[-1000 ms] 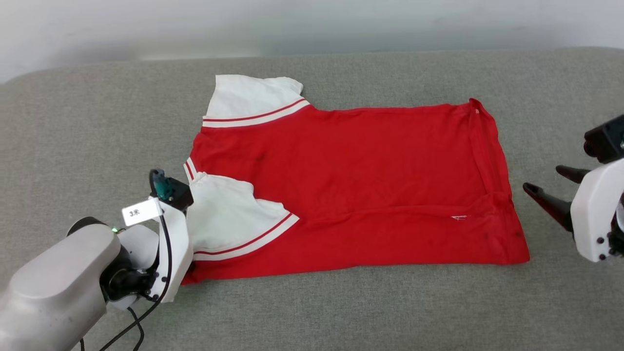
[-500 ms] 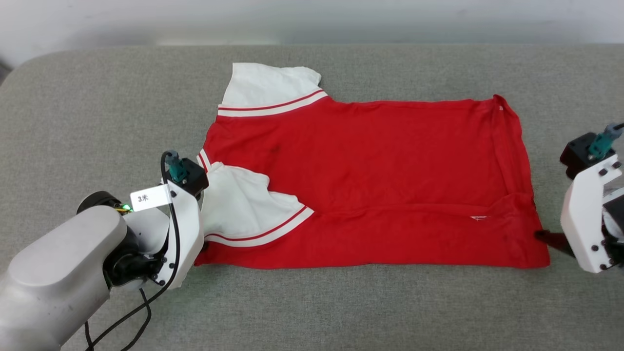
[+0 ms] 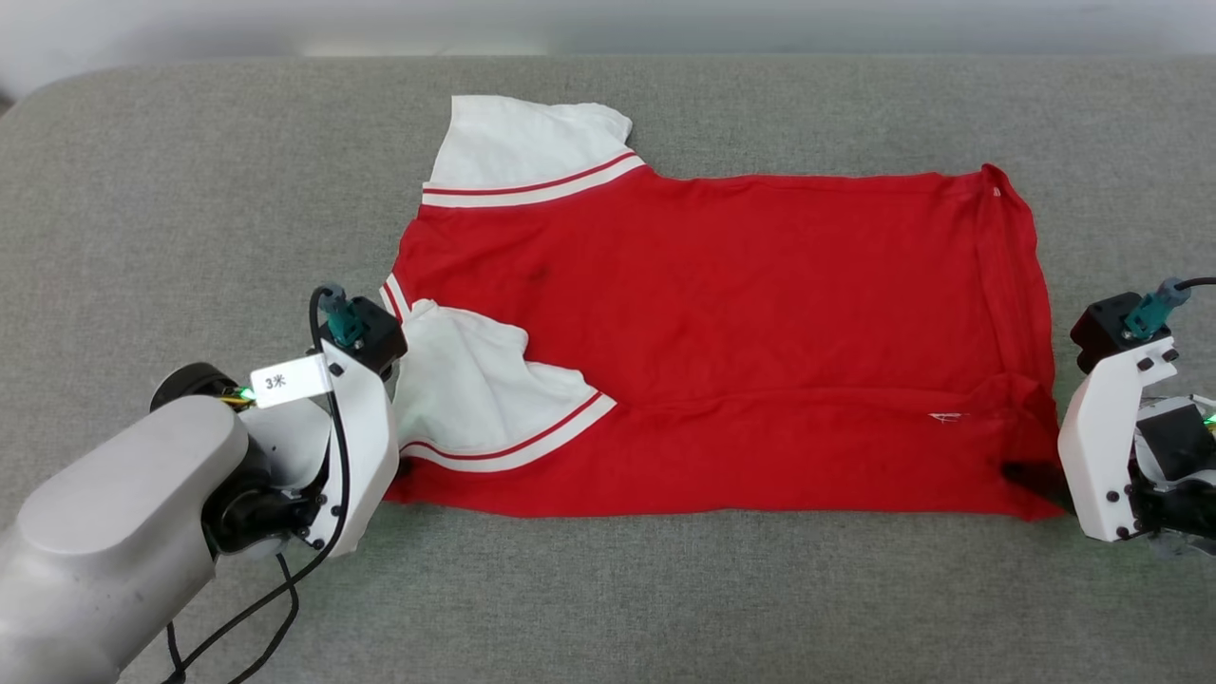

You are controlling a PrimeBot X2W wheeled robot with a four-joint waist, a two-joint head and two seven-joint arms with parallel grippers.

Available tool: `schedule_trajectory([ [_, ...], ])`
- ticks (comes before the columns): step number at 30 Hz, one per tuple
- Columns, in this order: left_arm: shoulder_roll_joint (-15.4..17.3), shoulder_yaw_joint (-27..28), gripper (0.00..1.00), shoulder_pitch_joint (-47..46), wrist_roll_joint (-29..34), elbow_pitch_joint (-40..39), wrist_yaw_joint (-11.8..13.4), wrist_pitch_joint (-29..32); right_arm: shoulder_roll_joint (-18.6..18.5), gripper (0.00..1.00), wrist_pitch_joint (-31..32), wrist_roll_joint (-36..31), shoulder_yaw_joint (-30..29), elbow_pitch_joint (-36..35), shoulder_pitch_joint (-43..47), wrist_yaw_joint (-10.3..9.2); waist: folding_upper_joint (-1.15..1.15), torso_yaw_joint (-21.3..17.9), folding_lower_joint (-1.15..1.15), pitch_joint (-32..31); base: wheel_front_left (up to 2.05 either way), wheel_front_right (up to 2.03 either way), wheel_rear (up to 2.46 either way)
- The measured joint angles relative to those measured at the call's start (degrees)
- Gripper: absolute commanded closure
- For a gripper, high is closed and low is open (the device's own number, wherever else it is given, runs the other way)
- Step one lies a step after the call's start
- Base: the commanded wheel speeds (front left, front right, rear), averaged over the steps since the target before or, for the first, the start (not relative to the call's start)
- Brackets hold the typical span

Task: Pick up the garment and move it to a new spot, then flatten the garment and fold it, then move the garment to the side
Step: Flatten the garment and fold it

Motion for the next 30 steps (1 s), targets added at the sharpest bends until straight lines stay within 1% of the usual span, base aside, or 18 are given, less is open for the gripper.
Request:
schedule_trajectory([
  [1, 0.02, -0.02, 1.0, 0.2, -0.12, 0.16, 0.0, -0.1, -0.07, 1.0, -0.52, 0.22, 0.51, 0.14, -0.2, 0.0, 0.0, -0.09, 0.0, -0.17, 0.0, 0.0, 0.0],
  [5, 0.79, -0.05, 1.0, 1.51, -1.16, 0.78, -0.01, -1.07, -1.1, 1.0, -3.72, 2.3, 3.43, -0.63, -1.51, 0.12, 0.0, -0.52, 0.0, -2.57, 0.0, 0.0, 0.0],
  [12, 2.98, -0.37, 1.0, 3.19, -2.13, -1.52, -0.07, -1.23, -7.1, 1.0, -5.92, 5.28, 5.33, -6.49, -0.96, 0.12, 0.0, -0.71, 0.0, -6.56, 0.0, 0.0, 0.0],
  [19, 5.9, -2.18, 1.0, 7.82, -2.89, -7.02, 0.01, -1.18, -13.06, 1.0, -7.02, 8.75, 4.24, -13.48, 7.73, 0.12, 0.0, -0.5, 0.0, -9.93, 0.0, 0.0, 0.0],
  [21, 6.62, -2.91, 1.0, 9.35, -3.09, -8.67, 0.53, -1.2, -14.46, 1.0, -7.2, 9.24, 3.58, -14.75, 10.95, 0.13, 0.0, -0.53, 0.0, -10.38, 0.0, 0.0, 0.0],
  [23, 6.91, -3.52, 1.0, 11.1, -3.26, -10.22, 1.11, -1.45, -15.15, 1.0, -7.32, 9.68, 2.92, -15.46, 14.45, 0.13, 0.0, -0.63, 0.0, -10.41, 0.0, 0.0, 0.0],
  [26, 7.24, -3.99, 1.0, 13.37, -3.92, -11.25, 2.15, -1.87, -15.07, 1.0, -7.73, 9.67, 1.82, -15.5, 18.19, 0.13, 0.0, -0.88, 0.0, -9.92, 0.0, 0.0, 0.0],
  [30, 7.65, -4.36, 1.0, 14.74, -4.24, -10.83, 2.88, -2.16, -12.63, 1.0, -8.02, 9.06, 0.47, -13.49, 20.47, 0.13, 0.0, -1.18, 0.0, -8.93, 0.0, 0.0, 0.0],
])
